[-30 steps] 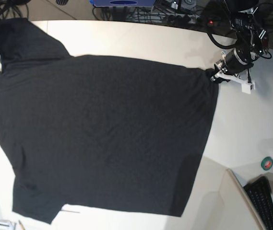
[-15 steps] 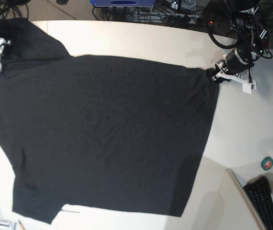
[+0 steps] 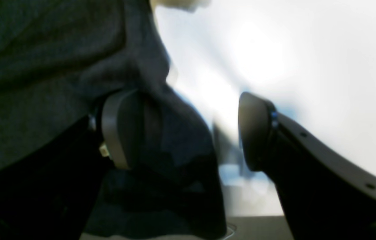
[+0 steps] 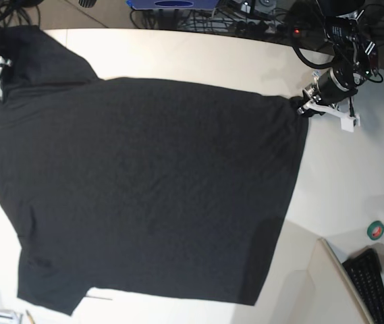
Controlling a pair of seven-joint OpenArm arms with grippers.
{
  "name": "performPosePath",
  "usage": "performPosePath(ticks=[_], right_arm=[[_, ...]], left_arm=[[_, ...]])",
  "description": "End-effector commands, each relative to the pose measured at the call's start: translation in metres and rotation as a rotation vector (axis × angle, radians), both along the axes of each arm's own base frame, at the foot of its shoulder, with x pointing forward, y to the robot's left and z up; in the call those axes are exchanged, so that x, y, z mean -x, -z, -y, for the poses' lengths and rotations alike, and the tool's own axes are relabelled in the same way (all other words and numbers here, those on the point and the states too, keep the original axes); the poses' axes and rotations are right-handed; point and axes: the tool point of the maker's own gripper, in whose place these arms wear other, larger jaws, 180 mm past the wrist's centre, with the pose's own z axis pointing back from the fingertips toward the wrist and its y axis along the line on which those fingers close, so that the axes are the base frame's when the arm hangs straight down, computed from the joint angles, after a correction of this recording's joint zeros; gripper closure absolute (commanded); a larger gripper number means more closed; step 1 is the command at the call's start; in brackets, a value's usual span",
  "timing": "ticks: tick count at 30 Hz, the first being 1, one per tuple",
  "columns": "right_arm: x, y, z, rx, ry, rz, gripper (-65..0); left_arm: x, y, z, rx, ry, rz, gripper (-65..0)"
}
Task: Layout the t-shirt on the table in an organized manner, then fold the t-shirt properly
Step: 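Drag the shirt shoulders with both grippers toward the robot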
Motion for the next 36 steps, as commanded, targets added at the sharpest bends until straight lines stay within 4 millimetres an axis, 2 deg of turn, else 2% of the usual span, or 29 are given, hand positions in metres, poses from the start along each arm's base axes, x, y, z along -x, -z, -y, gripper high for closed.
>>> performPosePath(ticks=[1,3,5,7,9,12,14,16,18,23,28,36], right_arm=[[0.002,-0.001,0.004,0.007,-0.008,-0.016,-41.1],[0.002,0.004,-0.007,-0.005,-0.043,-0.03,-40.8],[0.007,0.009,-0.018,-0.016,-0.084,-0.058,-35.1],[0.007,0.01,-0.021,-0.021,-0.095,-0.061,-20.7],[0.008,0.011,-0.021,-0.021,-0.095,-0.064,-1.1],[0.018,0.013,-0.02,-0.027,-0.1,-0.121,0.0],[0.017,0.006,-0.018,-0.007,-0.121,-0.139,0.0],[0.027,-0.001,-0.018,0.02,-0.144,-0.157,0.0],[0.026,-0.01,-0.025,0.04,-0.162,-0.136,0.0],[0.038,-0.03,-0.043,0.083,-0.205,-0.126,0.0],[0.045,-0.041,-0.05,0.106,-0.225,-0.133,0.0],[0.053,-0.063,-0.052,0.166,-0.264,-0.119,0.0]], left_arm=[[0.003,-0.001,-0.007,-0.025,0.005,-0.018,0.0],[0.004,-0.001,-0.008,-0.026,0.005,-0.019,0.0],[0.002,-0.004,-0.009,-0.034,0.008,-0.012,0.0],[-0.001,-0.011,-0.01,-0.049,0.015,0.007,0.0],[0.0,-0.017,-0.011,-0.067,0.023,0.02,0.0],[-0.002,-0.026,-0.012,-0.086,0.035,0.041,0.0],[0.003,-0.027,-0.014,-0.098,0.041,0.035,0.0],[0.009,-0.027,-0.019,-0.113,0.047,0.024,0.0],[0.013,-0.027,-0.02,-0.116,0.048,0.017,0.0],[0.023,-0.034,-0.028,-0.159,0.065,0.021,0.0],[0.029,-0.046,-0.037,-0.214,0.068,0.058,0.0],[0.056,-0.043,-0.048,-0.246,0.091,0.002,0.0]])
